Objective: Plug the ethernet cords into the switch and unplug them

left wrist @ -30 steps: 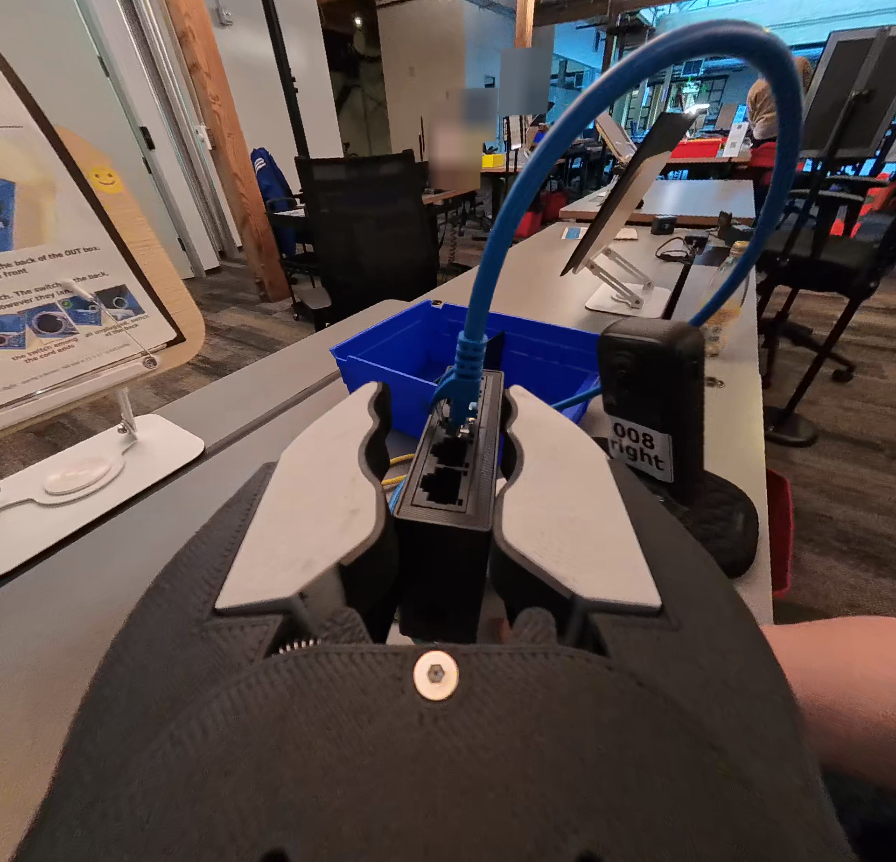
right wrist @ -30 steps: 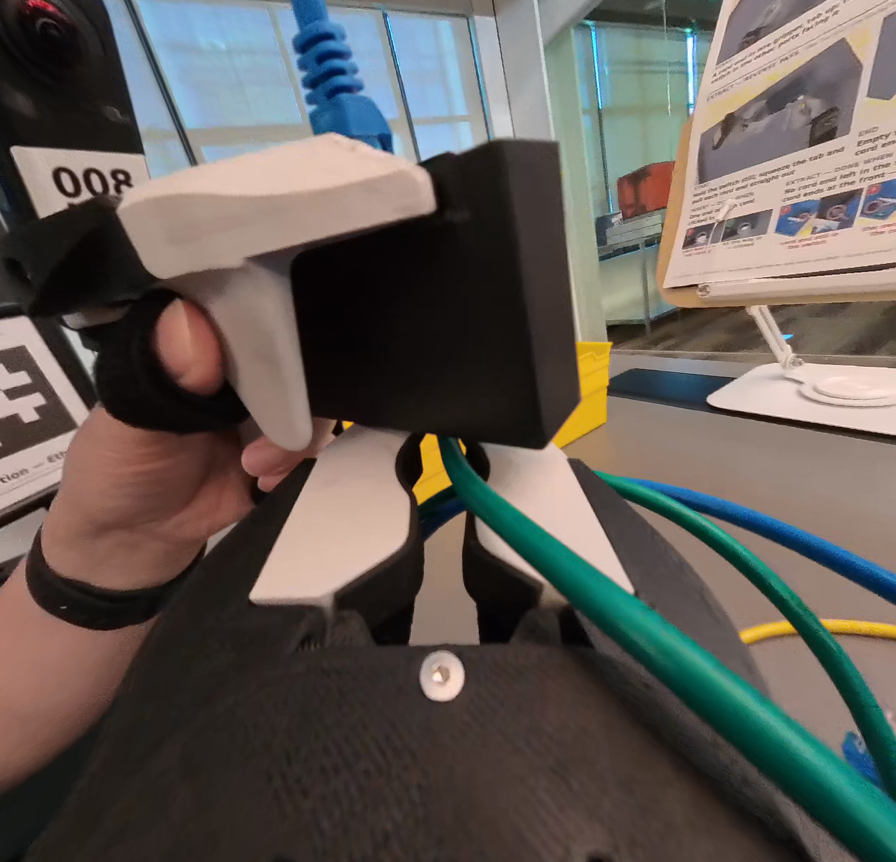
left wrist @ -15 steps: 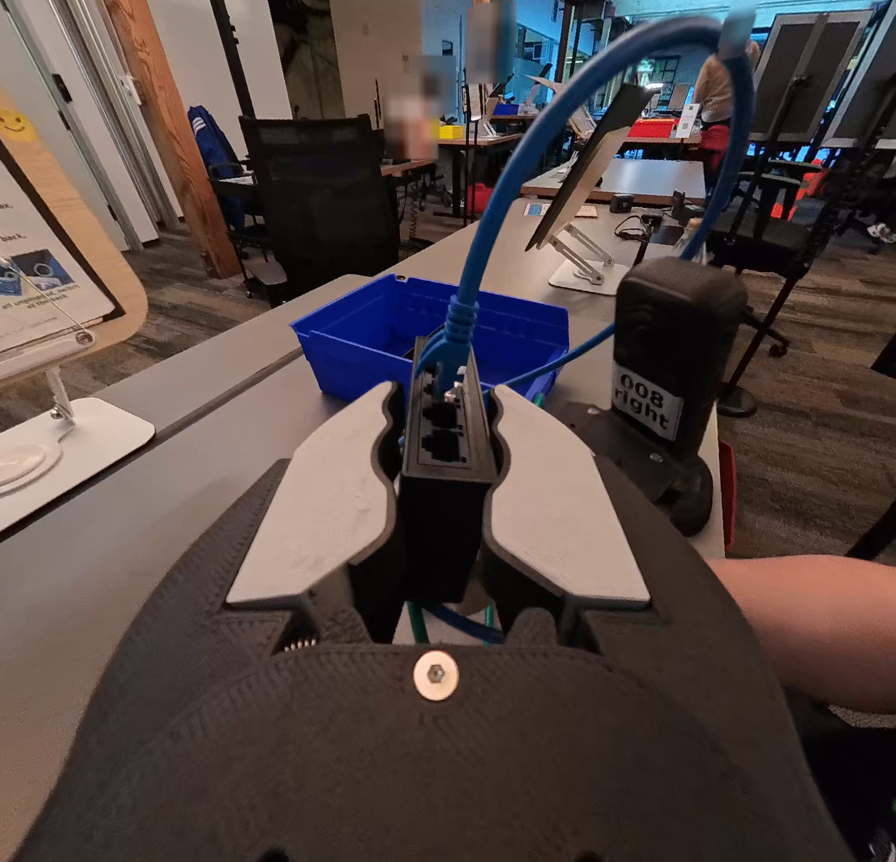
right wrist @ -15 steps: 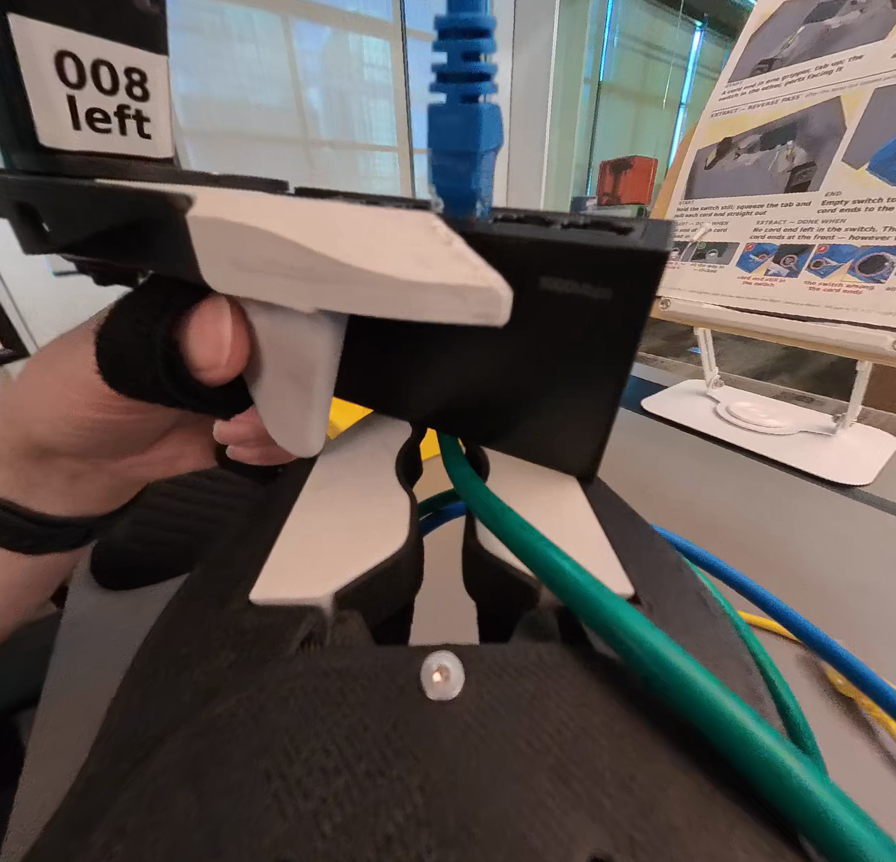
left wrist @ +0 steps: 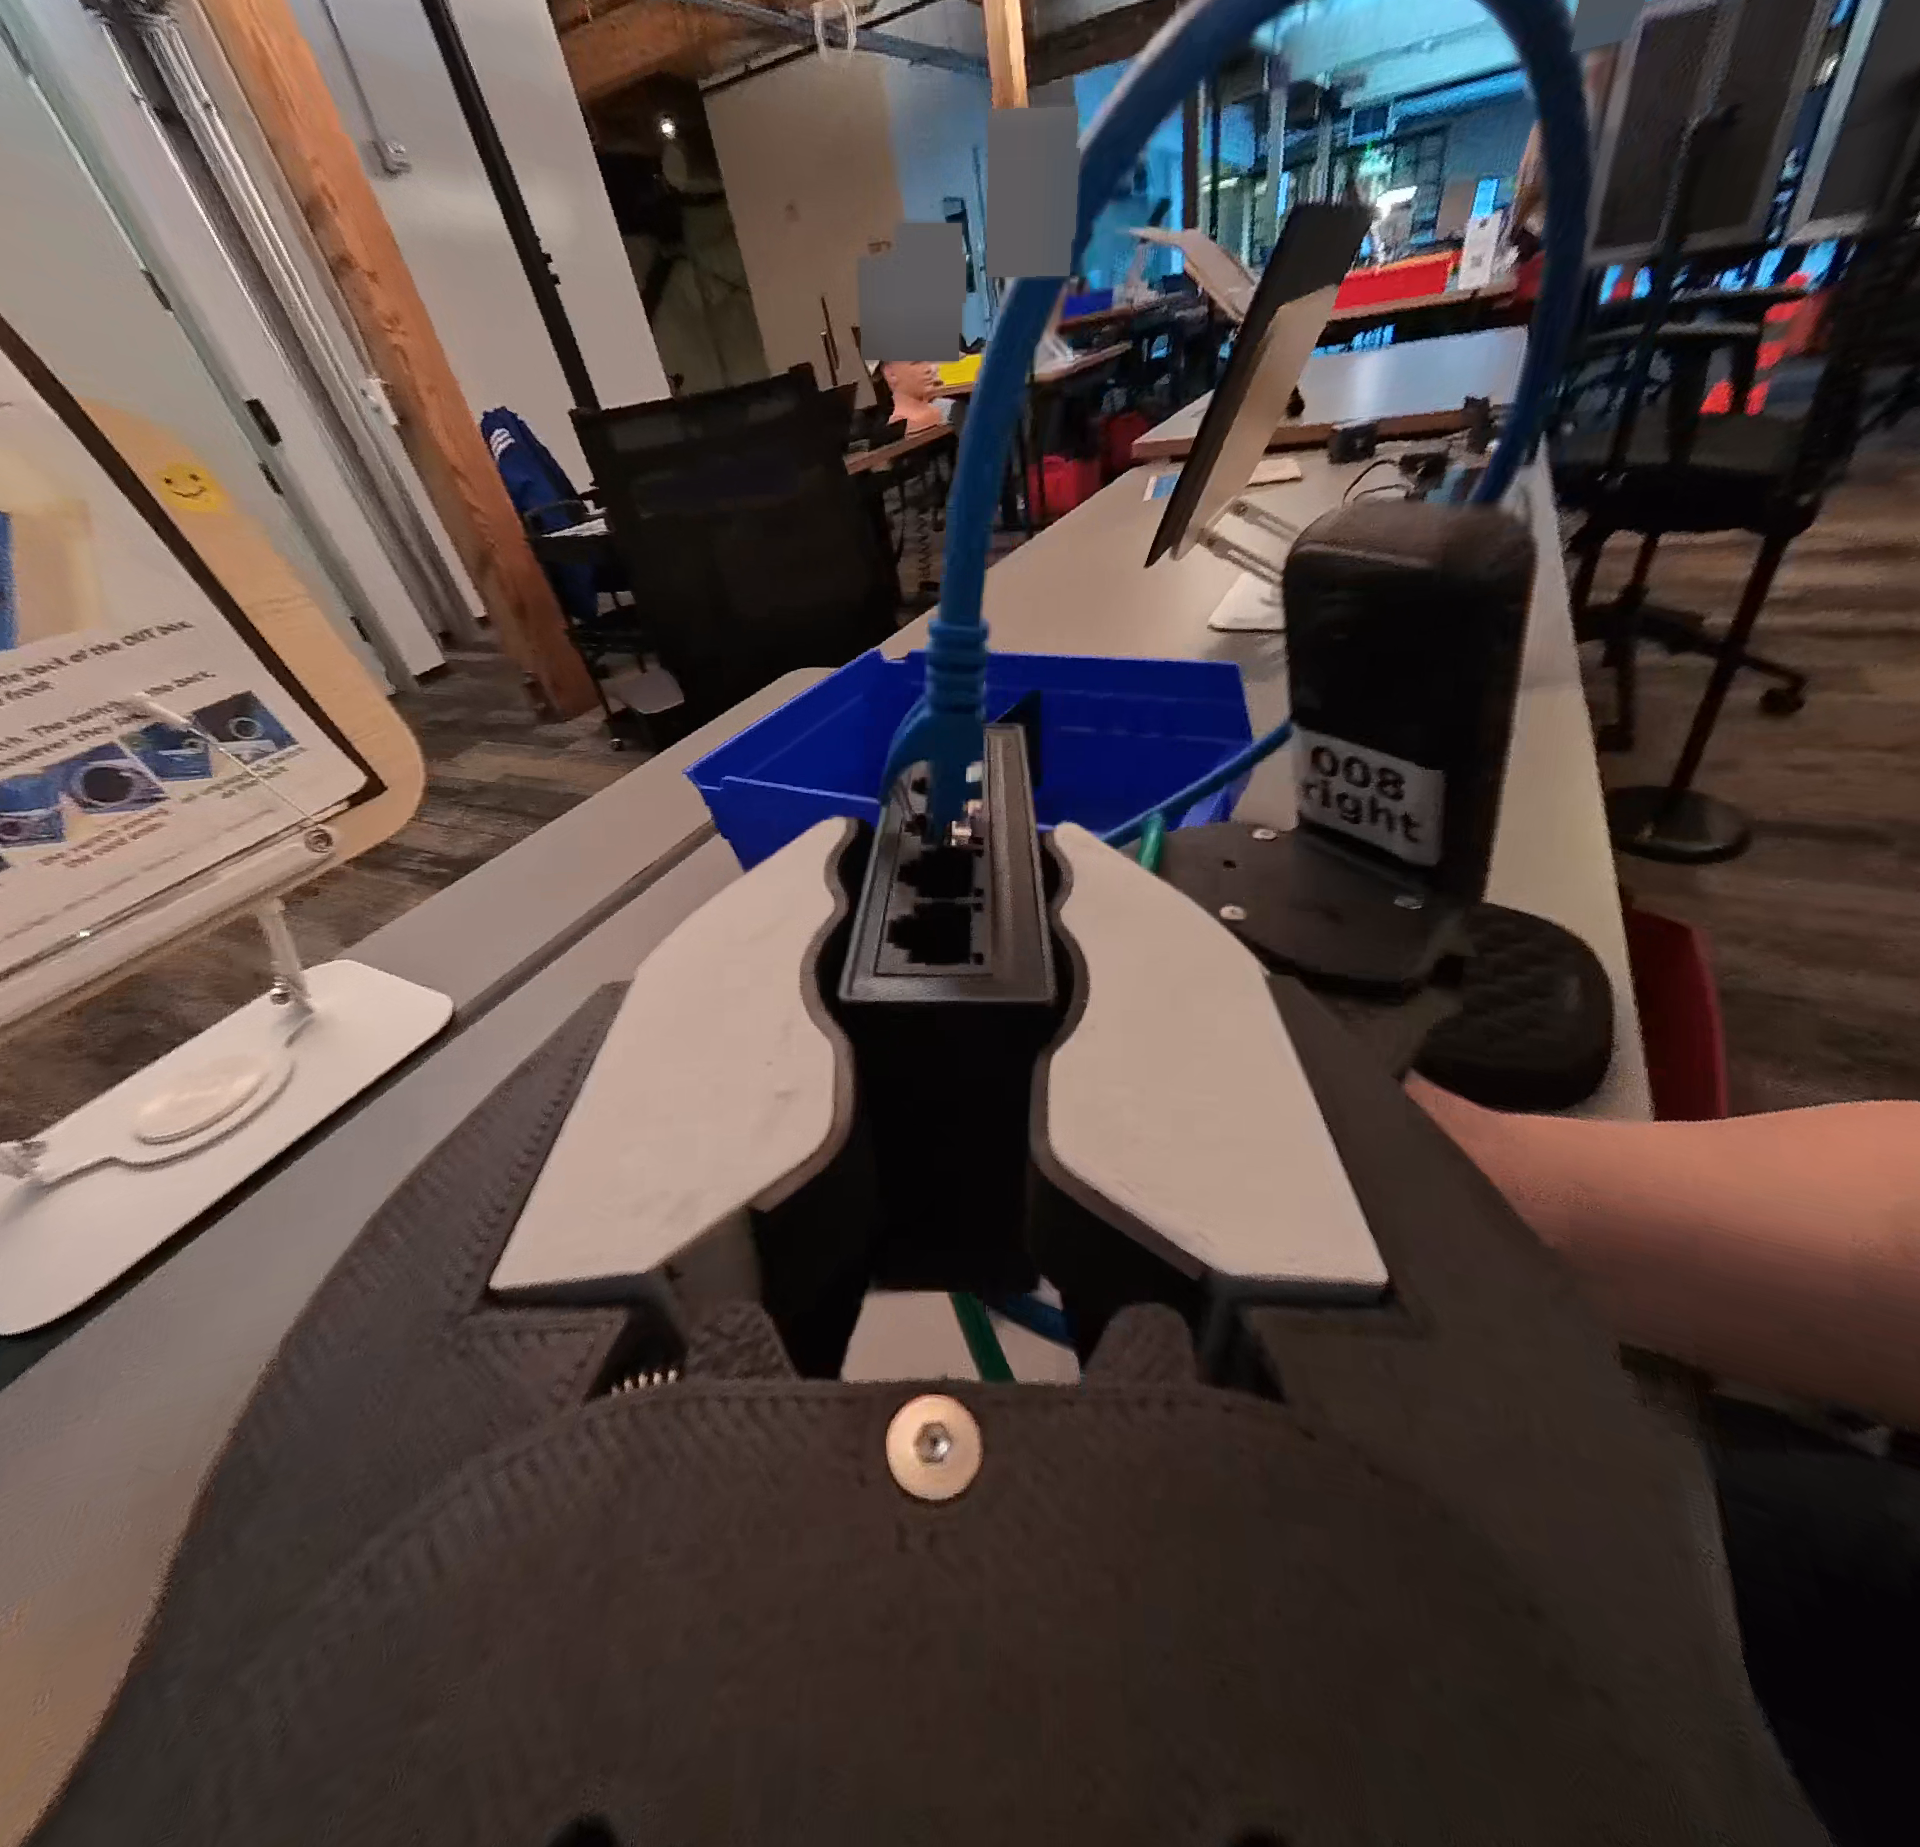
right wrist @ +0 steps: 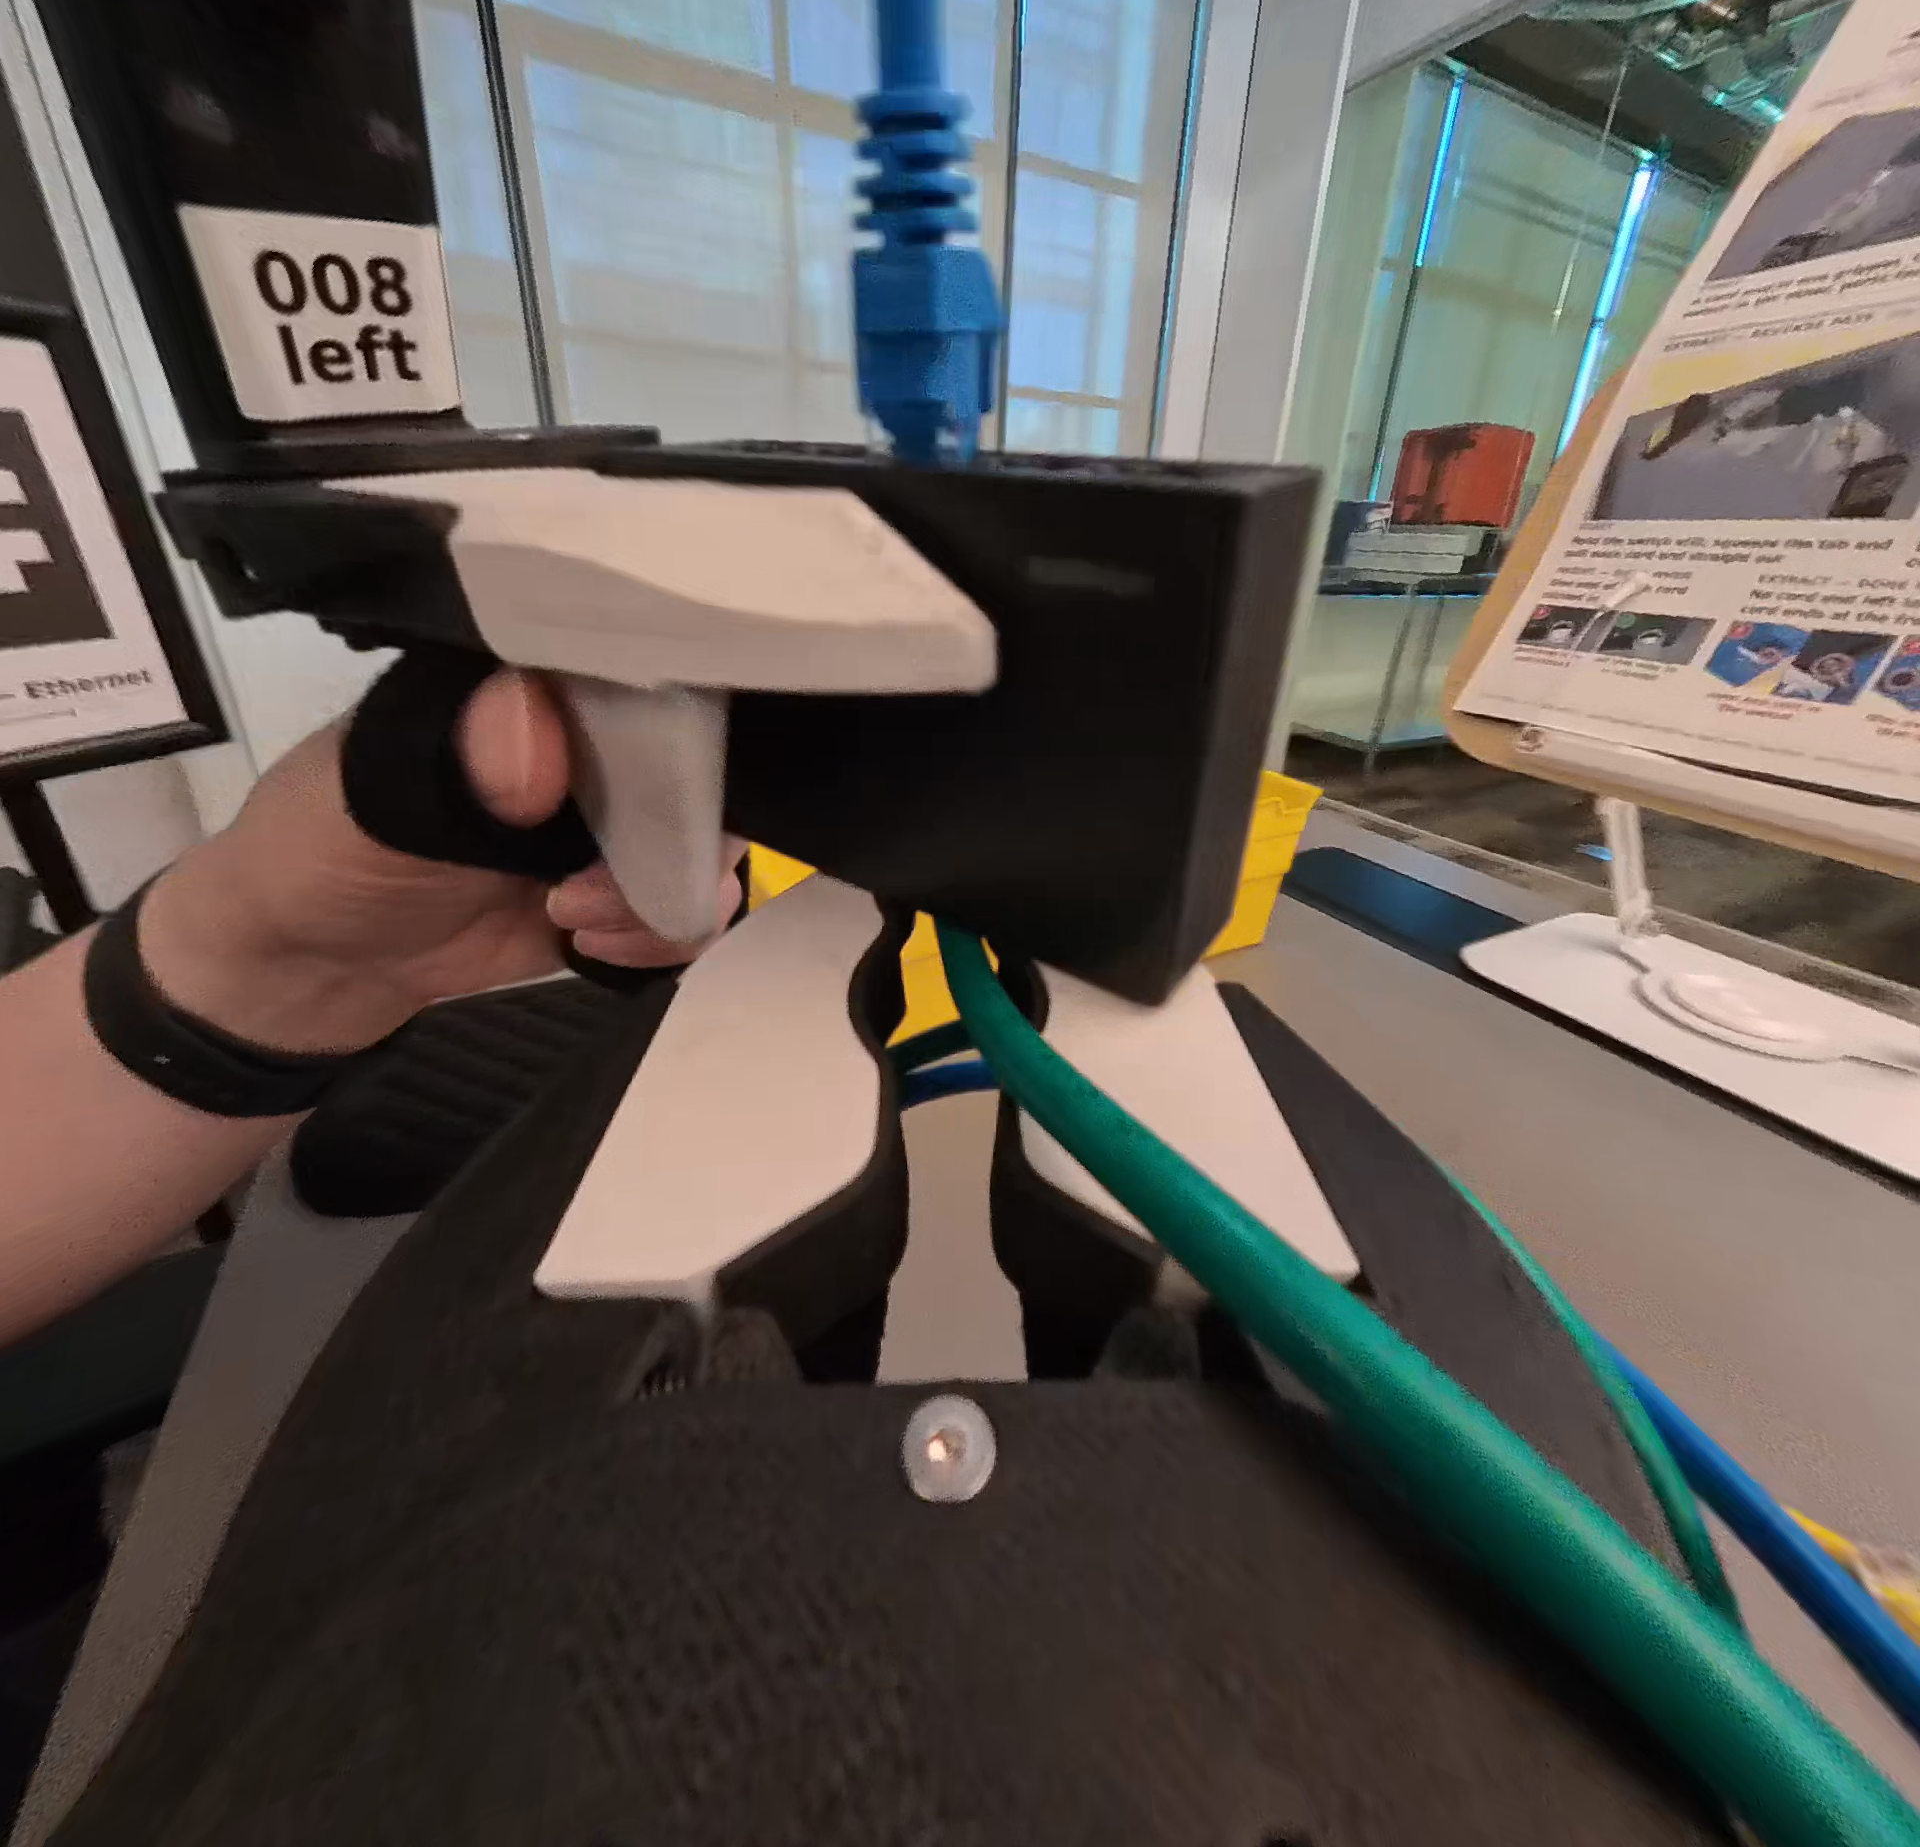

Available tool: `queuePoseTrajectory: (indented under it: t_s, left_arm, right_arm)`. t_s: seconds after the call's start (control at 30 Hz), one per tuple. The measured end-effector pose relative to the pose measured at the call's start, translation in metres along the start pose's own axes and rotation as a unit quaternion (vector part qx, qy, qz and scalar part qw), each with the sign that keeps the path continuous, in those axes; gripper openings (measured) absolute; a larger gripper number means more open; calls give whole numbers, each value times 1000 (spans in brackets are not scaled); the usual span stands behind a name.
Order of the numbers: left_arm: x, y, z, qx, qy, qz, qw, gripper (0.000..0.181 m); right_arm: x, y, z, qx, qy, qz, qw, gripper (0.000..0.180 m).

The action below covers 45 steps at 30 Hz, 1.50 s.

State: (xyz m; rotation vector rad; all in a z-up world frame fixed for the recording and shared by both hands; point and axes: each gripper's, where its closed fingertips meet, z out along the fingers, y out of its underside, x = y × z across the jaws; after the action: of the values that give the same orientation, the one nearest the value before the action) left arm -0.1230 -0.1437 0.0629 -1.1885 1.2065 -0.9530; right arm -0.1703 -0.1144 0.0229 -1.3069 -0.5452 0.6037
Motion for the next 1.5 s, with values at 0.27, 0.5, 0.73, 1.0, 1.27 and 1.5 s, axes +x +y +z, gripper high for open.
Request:
queuePoseTrajectory:
  t_s: [0.27, 0.5, 0.73, 1.0, 1.27, 1.5]
  left_arm:
    - [4, 8, 1, -38, 22, -3, 999, 29]
    - [-9, -1, 4, -26, -70, 125, 989, 29]
    - [-58, -35, 4, 19, -175, 263, 949, 30]
    - [-98, -55, 11, 34, -254, 444, 859, 29]
    - [-93, -45, 18, 42, -241, 491, 836, 29]
    - [-115, -34, 15, 11, -248, 451, 857, 30]
  right_arm:
    - [5, 3, -2, -20, 33, -46, 998, 13]
    - [10, 1, -1, -19, 28, -21, 999, 12]
    - [26, 2, -29, -60, 110, -100, 987, 12]
    - [-15, -82, -41, 32, 170, -303, 937, 12]
    - [0, -114, -11, 45, 201, -353, 913, 12]
    - [12, -95, 2, 0, 205, -333, 920, 12]
